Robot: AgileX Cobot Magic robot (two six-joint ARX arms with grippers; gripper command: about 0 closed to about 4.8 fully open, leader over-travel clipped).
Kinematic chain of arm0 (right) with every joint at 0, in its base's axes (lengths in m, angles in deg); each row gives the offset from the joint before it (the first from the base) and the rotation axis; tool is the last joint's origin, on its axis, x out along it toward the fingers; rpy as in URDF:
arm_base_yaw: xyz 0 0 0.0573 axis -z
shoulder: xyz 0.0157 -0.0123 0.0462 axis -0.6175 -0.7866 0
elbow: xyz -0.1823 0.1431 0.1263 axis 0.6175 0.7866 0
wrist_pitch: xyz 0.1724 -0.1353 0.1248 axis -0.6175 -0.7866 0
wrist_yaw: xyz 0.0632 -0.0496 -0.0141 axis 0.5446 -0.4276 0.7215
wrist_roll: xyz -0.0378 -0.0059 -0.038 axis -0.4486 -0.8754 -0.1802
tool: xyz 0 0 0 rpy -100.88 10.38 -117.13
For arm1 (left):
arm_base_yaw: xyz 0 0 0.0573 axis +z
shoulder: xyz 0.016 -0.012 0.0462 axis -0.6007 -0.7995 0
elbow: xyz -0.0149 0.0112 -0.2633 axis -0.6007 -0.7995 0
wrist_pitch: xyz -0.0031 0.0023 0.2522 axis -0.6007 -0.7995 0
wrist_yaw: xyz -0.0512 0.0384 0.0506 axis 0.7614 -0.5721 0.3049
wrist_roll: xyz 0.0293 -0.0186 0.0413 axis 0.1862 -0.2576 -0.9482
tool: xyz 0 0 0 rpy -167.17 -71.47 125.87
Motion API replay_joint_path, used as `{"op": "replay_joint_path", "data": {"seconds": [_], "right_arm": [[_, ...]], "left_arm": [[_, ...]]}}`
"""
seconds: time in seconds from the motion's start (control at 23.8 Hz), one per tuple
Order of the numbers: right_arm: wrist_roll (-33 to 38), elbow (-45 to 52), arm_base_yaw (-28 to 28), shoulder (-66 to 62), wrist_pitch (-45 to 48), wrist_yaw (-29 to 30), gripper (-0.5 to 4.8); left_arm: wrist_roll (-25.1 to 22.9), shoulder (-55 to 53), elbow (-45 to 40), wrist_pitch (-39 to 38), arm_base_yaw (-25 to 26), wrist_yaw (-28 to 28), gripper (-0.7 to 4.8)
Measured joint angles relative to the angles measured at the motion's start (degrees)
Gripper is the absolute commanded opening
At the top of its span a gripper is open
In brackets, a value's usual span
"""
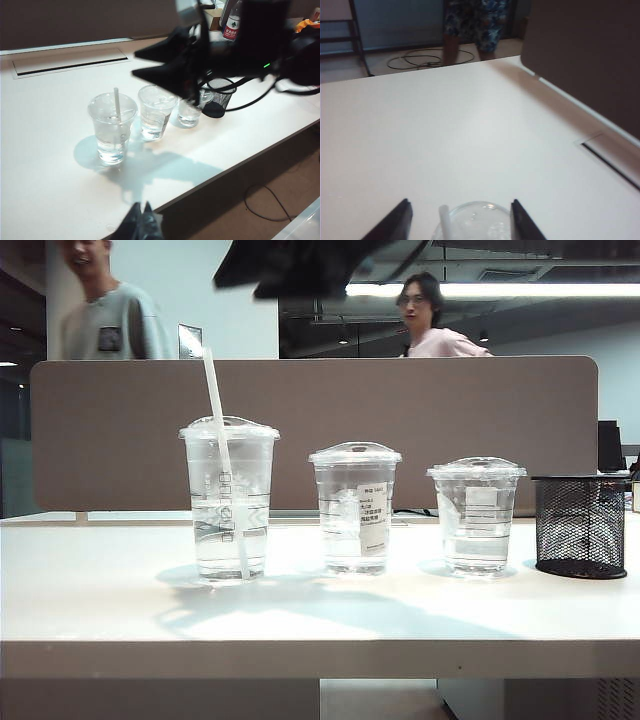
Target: Pick up the straw and insert it into the large coffee cup.
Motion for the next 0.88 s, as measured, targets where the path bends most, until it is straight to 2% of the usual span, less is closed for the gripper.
{"op": "replay_joint_path", "data": {"seconds": [0.08,0.13,0.17,0.29,0.46,0.63,0.71,0.88], "right_arm": [[-1.4,0.2,0.0,3.3,-1.2,-1.3,1.76],[-1.6,0.2,0.0,5.0,-1.3,-1.6,1.11],[-1.6,0.2,0.0,6.5,-1.5,-1.7,-0.13],[-2.8,0.2,1.0,17.7,-6.4,-2.1,-0.06],[-3.7,5.7,0.8,28.5,-11.0,-6.4,-0.06],[-3.7,12.7,0.9,38.9,-10.7,-10.6,-0.06],[-3.7,16.3,0.8,44.0,-10.6,-11.9,-0.06],[-3.2,25.2,0.8,54.1,-10.6,-14.4,-0.06]], "left_arm": [[0.0,0.0,0.0,0.0,0.0,0.0,-0.04],[0.0,0.0,0.0,0.1,0.0,0.0,-0.04],[0.0,0.0,0.0,0.2,0.0,0.0,-0.04],[0.0,0.0,0.0,0.7,0.0,0.0,-0.04],[0.0,0.0,-0.1,4.5,0.0,-0.5,-0.04],[0.0,0.0,-1.7,10.2,0.0,-4.7,-0.04],[0.0,0.0,-4.2,15.8,0.0,-6.8,-0.04],[0.0,0.0,-11.9,27.9,0.0,-7.2,-0.04]]}}
